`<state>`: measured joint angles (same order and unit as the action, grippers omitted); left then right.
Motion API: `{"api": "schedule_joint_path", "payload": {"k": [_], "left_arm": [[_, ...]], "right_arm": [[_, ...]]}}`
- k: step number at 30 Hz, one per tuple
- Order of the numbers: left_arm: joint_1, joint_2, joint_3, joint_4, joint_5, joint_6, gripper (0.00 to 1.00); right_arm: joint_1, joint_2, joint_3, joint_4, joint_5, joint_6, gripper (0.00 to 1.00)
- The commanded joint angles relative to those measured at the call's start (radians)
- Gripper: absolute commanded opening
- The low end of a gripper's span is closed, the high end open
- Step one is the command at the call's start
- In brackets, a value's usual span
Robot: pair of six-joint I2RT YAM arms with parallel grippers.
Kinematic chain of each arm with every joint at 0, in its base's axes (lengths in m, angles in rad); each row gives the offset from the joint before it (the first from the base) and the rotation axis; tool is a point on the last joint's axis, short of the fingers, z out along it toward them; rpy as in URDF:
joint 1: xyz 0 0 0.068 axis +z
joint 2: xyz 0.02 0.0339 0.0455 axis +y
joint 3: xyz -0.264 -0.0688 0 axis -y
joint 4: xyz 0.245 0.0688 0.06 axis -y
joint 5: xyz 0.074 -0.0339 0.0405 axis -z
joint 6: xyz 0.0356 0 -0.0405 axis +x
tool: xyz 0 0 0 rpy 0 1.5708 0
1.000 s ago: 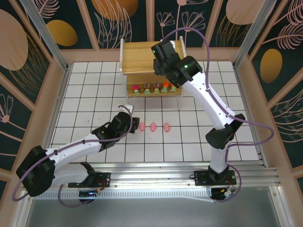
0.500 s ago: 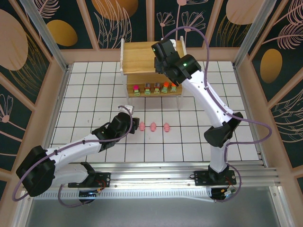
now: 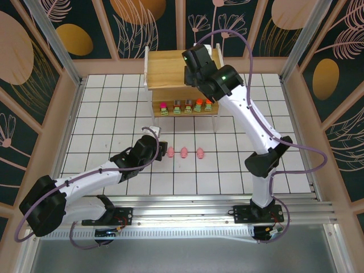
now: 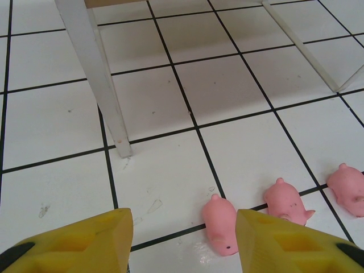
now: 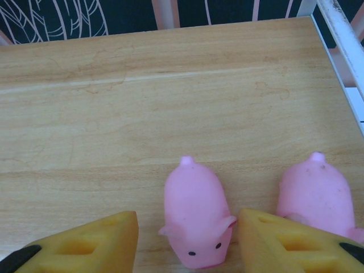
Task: Place and organize the plastic toys onto the shelf
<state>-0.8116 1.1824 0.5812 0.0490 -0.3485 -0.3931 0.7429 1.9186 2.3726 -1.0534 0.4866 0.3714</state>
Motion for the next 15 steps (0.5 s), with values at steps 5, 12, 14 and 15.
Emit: {"api": "schedule_joint_path", "payload": {"k": [5,12,14,15], "left_arm": [[-0.006,-0.018,0.015,-0.014,-0.020,-0.007,0.51],[-0.006,-0.017,0.035,-0.033,-0.040,-0.020,0.51],[-0.006,-0.016,0.041,-0.038,-0.048,-0.025,0.52],[-0.005,-0.017,0.043,-0.042,-0.054,-0.029,0.52]], "right_arm": [[0.031,-0.052,0.025,-0.013,0.072,-0.012,0.51],[0.063,-0.140,-0.064,0.005,0.114,-0.005,0.51],[0.078,-0.168,-0.104,0.016,0.119,-0.002,0.51],[0.088,-0.186,-0.131,0.020,0.121,0.001,0.51]]}}
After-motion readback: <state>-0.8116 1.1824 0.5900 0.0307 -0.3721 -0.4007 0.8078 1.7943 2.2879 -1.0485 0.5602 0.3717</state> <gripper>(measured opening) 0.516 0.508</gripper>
